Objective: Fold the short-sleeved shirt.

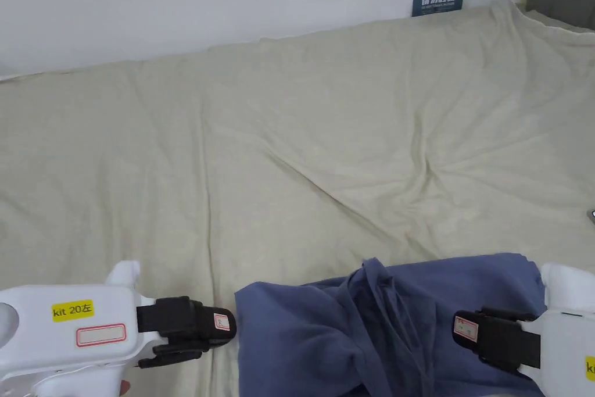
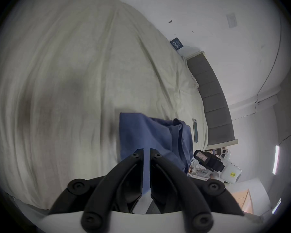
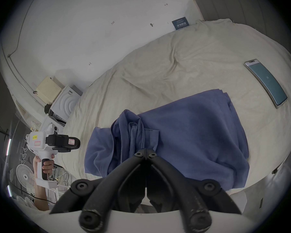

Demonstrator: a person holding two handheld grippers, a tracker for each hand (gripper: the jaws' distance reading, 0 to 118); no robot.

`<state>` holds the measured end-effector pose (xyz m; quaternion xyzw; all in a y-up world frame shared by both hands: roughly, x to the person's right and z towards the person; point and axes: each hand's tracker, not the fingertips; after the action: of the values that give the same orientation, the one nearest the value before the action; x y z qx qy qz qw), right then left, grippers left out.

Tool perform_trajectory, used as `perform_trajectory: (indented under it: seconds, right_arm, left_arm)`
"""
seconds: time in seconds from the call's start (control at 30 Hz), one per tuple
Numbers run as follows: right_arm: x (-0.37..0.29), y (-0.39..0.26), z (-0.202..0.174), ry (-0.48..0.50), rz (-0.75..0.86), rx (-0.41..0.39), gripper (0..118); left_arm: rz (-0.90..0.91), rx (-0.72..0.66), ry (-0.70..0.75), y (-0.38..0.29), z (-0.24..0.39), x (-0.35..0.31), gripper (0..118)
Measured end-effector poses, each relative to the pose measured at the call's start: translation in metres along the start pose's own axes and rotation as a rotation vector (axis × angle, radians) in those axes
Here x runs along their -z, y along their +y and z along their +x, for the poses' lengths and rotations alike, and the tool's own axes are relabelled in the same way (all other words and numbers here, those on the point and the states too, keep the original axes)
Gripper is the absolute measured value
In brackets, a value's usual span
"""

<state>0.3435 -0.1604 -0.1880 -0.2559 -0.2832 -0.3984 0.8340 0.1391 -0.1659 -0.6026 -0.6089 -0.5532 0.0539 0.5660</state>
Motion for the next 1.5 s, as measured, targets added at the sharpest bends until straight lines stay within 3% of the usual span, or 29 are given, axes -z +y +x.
perform_trajectory:
  seconds: [0.17, 0.2, 0.23, 0.3, 0.37, 0.4, 0.43, 0.53, 0.7, 0.9, 1.13, 1.27, 1.33, 1.37, 1.4, 1.43, 1.5]
  right_arm:
    - [0.003, -0.001, -0.006, -0.003, -0.013, -0.01, 0]
    - [0.003, -0.001, -0.006, -0.005, -0.016, -0.014, 0]
    - [0.003, -0.001, -0.007, -0.01, -0.019, -0.017, 0]
    - [0.003, -0.001, -0.007, -0.015, -0.022, -0.023, 0]
    - [0.004, 0.0, -0.006, -0.022, -0.025, -0.02, 0]
    - [0.006, 0.001, -0.005, -0.023, -0.027, -0.017, 0]
    - [0.007, 0.001, -0.004, -0.026, -0.029, -0.012, 0]
    - [0.007, 0.0, -0.004, -0.029, -0.034, -0.014, 0]
    - [0.012, -0.001, -0.003, -0.029, -0.044, -0.01, 0]
    - [0.01, -0.002, -0.001, -0.034, -0.052, -0.013, 0]
    - [0.011, -0.004, 0.005, -0.04, -0.051, 0.013, 0]
    - [0.012, -0.005, 0.005, -0.038, -0.057, 0.015, 0]
    - [0.013, -0.005, 0.004, -0.041, -0.058, 0.014, 0]
    - [0.014, -0.004, 0.004, -0.042, -0.062, 0.01, 0]
    - [0.015, -0.004, 0.003, -0.046, -0.065, 0.008, 0]
    - [0.015, -0.003, 0.002, -0.049, -0.064, 0.005, 0]
    - [0.015, -0.003, 0.001, -0.05, -0.06, 0.006, 0]
  left_arm:
    - [-0.095, 0.021, -0.063, -0.005, -0.003, 0.032, 9]
    - [-0.104, 0.026, -0.049, -0.004, -0.003, 0.035, 16]
    - [-0.094, 0.021, -0.047, -0.004, -0.003, 0.036, 28]
    - [-0.07, 0.002, -0.066, -0.004, -0.003, 0.034, 71]
    - [-0.057, -0.004, -0.087, 0.002, -0.009, 0.035, 101]
    - [-0.06, 0.001, -0.052, 0.003, -0.007, 0.036, 111]
    - [-0.066, 0.024, 0.015, 0.004, -0.007, 0.037, 112]
    - [-0.058, 0.107, 0.087, 0.002, -0.008, 0.033, 112]
    - [-0.12, -0.011, -0.02, 0.001, -0.019, 0.048, 112]
    - [-0.134, 0.01, -0.055, 0.013, -0.013, 0.059, 112]
    - [-0.155, -0.114, -0.232, 0.022, -0.03, 0.072, 112]
    - [-0.153, -0.105, -0.227, 0.022, -0.033, 0.073, 110]
    - [-0.14, -0.071, -0.177, 0.021, -0.032, 0.062, 88]
    - [-0.137, -0.037, -0.114, 0.02, -0.033, 0.057, 70]
    - [-0.131, -0.017, -0.05, 0.018, -0.032, 0.054, 37]
    - [-0.137, -0.003, -0.02, 0.017, -0.035, 0.053, 23]
    - [-0.144, -0.092, -0.136, 0.018, -0.046, 0.05, 23]
